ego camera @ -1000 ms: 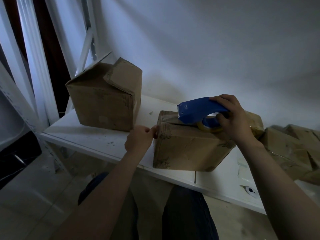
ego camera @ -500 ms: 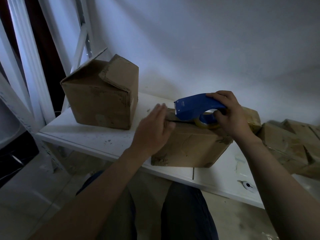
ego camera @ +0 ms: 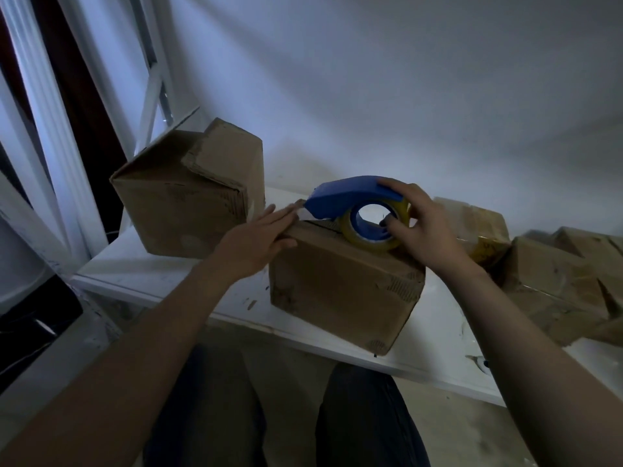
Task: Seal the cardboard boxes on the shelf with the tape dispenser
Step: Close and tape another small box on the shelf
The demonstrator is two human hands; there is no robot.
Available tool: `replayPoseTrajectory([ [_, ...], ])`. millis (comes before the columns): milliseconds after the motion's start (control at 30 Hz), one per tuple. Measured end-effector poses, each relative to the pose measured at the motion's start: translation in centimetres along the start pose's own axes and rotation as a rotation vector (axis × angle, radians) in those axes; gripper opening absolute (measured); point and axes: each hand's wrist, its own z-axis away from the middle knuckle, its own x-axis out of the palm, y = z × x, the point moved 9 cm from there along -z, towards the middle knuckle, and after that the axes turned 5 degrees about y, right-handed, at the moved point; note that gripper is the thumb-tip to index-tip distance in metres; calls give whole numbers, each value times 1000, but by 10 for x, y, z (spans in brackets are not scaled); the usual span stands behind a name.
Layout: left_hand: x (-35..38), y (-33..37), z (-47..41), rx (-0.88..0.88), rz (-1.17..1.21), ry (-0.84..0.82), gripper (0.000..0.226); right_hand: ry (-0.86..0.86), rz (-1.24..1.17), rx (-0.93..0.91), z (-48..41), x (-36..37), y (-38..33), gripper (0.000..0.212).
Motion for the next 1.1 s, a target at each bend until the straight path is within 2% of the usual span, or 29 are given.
replayPoseTrajectory([
  [100, -4, 4, -2, -1, 20, -81, 66, 21, -18, 11, 7, 3, -1, 61],
  [167, -7, 16, -3, -9, -13, -95, 77, 52, -20, 6, 16, 0, -2, 62],
  [233, -5, 22, -1, -55, 88, -99, 86, 54, -7, -9, 22, 1, -5, 62],
  [300, -2, 23, 6, -97, 198, -70, 91, 39, 10, 4, 24, 3, -6, 63],
  [400, -2, 23, 11, -97, 166, -26, 90, 40, 66, 27, 21, -1, -10, 65],
  [600, -3, 20, 10, -57, 167, 13, 93, -76, 186, 36, 16, -1, -23, 68],
  [767, -2, 17, 8, -112, 123, -21, 91, -14, 188, 87, 33, -38, -10, 68],
  [900, 2, 17, 5, -135, 72, -115, 98, -1, 131, 104, 51, -44, 0, 70],
  [1033, 3, 18, -1, -167, -112, -275, 104, -20, 135, 100, 53, -41, -4, 69],
  [1100, 5, 31, -5, -133, -195, -295, 106, -21, 145, 115, 55, -42, -4, 68],
])
